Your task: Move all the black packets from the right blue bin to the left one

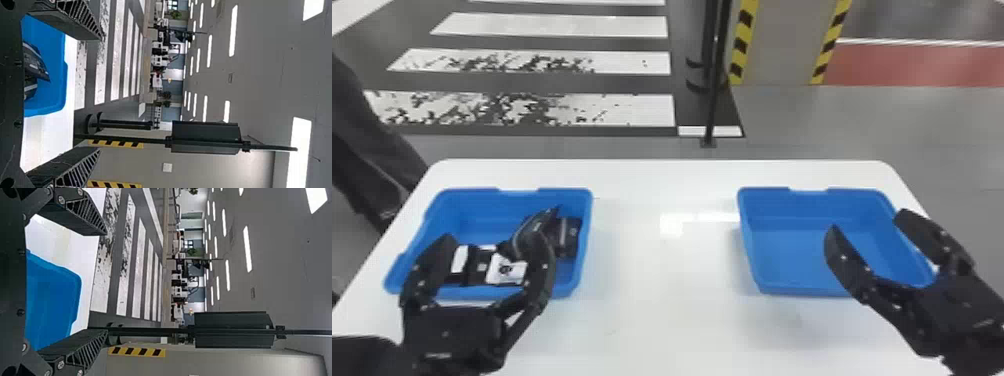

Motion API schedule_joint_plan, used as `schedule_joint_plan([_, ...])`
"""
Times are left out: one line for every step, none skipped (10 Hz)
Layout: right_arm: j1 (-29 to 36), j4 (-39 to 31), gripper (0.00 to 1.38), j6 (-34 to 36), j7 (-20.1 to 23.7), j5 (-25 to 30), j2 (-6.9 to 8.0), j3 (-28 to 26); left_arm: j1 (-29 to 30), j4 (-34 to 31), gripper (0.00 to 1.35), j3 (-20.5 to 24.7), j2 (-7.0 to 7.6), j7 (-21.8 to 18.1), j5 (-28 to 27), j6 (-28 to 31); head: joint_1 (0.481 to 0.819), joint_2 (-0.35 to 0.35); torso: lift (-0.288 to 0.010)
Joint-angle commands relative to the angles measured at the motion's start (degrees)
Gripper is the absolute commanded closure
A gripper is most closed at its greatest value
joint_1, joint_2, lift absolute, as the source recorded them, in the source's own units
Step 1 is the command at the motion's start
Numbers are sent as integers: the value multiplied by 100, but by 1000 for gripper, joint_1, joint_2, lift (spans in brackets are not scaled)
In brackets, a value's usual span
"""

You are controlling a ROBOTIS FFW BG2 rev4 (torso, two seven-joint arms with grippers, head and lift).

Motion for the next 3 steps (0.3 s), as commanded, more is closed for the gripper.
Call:
schedule_joint_plan([0, -16, 153, 0, 0, 2, 0, 0, 0, 10, -2, 1, -15, 0, 4, -13, 695, -29, -140])
schedule_joint_plan([0, -2, 153, 0, 0, -9, 0, 0, 0, 38, -2, 12, -15, 0, 4, -27, 695, -28, -140])
schedule_joint_plan([0, -2, 153, 0, 0, -9, 0, 0, 0, 38, -2, 12, -15, 0, 4, -27, 695, -28, -140])
